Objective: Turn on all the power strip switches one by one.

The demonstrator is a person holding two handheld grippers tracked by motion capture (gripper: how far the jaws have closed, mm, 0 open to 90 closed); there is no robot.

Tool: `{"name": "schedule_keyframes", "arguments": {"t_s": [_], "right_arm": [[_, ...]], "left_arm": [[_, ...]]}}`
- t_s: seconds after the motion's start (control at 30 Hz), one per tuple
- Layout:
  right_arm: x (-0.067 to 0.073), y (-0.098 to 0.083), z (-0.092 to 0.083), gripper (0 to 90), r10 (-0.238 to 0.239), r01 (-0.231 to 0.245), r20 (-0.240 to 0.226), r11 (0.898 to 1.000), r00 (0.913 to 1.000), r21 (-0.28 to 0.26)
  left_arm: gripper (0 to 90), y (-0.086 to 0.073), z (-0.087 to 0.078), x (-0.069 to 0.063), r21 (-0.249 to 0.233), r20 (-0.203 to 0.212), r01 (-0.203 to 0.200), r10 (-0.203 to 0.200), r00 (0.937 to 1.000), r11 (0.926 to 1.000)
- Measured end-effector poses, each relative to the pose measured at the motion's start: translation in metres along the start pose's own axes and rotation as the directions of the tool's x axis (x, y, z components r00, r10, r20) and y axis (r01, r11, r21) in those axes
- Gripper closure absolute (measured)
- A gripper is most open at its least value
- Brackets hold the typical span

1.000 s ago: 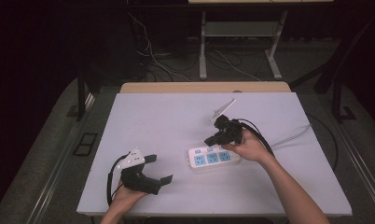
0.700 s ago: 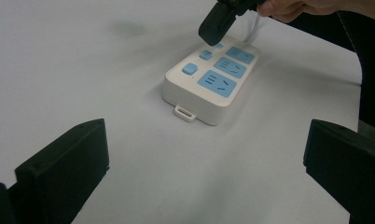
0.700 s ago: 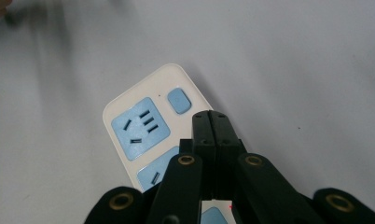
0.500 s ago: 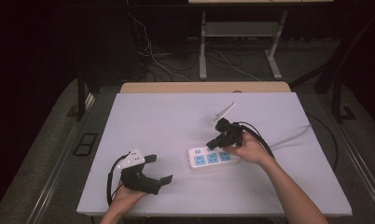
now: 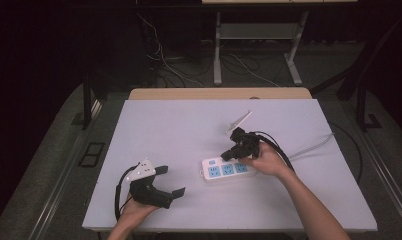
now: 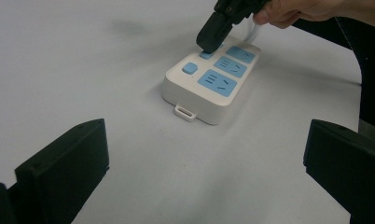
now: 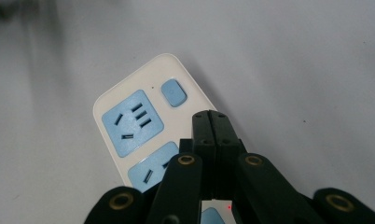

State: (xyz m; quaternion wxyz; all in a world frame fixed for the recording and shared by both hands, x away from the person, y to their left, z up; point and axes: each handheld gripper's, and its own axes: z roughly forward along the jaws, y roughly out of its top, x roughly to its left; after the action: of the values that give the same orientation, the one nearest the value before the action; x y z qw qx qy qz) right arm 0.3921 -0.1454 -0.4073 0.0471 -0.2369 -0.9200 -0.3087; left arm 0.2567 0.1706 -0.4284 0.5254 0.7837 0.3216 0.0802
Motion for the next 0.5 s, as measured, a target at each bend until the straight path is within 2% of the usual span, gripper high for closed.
{"name": "schedule_keyframes", "arguments": {"t_s": [0.5], "right_arm": [[-0.0037,-0.0027,0.0023,90.0,0.006,-0.006,-0.017,1.0,0.9998,-0.003]], "left_arm": [[0.0,-0.0002,0.0015,-0.0024,0.006,0.002,-0.005,0.005,1.0,1.0]]}}
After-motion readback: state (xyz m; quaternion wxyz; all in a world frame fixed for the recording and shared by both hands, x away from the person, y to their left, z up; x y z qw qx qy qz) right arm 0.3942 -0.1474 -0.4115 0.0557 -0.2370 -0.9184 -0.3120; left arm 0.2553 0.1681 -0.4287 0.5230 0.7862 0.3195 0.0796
